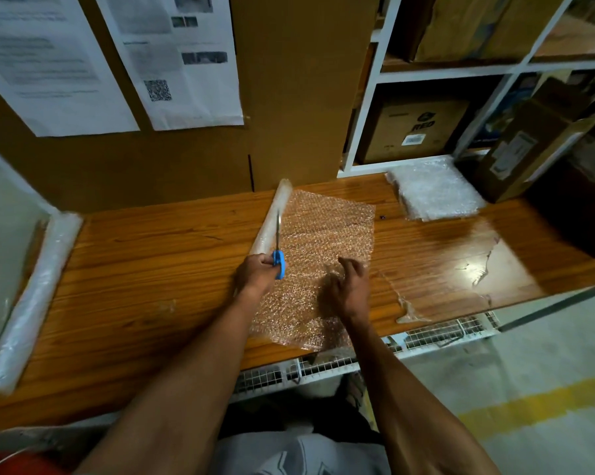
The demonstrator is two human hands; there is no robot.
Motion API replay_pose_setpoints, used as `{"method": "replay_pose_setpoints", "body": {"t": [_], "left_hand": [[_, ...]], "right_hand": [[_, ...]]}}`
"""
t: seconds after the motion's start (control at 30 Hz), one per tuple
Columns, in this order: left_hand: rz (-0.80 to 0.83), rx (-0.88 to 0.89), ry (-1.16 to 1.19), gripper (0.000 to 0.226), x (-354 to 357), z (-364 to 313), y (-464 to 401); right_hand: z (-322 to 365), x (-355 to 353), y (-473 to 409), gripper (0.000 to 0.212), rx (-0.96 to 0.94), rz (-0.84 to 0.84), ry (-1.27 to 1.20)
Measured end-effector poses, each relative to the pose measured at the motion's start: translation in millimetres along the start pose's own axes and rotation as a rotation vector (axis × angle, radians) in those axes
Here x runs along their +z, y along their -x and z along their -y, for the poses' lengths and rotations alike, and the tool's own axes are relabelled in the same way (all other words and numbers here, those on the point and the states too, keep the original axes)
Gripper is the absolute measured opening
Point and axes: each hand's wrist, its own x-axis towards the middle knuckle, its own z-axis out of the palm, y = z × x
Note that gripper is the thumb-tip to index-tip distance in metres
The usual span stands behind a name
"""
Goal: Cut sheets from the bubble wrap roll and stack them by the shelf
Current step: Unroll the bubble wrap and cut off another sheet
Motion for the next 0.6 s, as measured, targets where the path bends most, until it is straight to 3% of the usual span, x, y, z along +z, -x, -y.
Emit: {"method": "replay_pose_setpoints", "body": {"t": [0.13, 0.23, 0.4, 0.5, 0.6], "left_hand": [[0.173, 0.003, -0.002, 0.016, 17, 3, 17], [0.326, -0.005, 0.006, 0.022, 23, 5, 25], [0.359, -0.057, 0.002, 0.007, 23, 12, 33], [0.334, -0.115, -0.071, 0.036, 17, 18, 38], [0.29, -0.163, -0.114, 0.072, 10, 24, 46]], "right_hand": [[16, 14, 9, 0.038, -0.207, 0.1, 0.071], [8, 19, 11, 0.051, -0.278, 0.252, 0.198], [-12, 25, 33, 0.081, -0.274, 0.445, 0.597], [-19, 22, 37, 0.085, -0.235, 0.523, 0.659], [-20, 13, 37, 0.083, -0.238, 0.491, 0.636]]}}
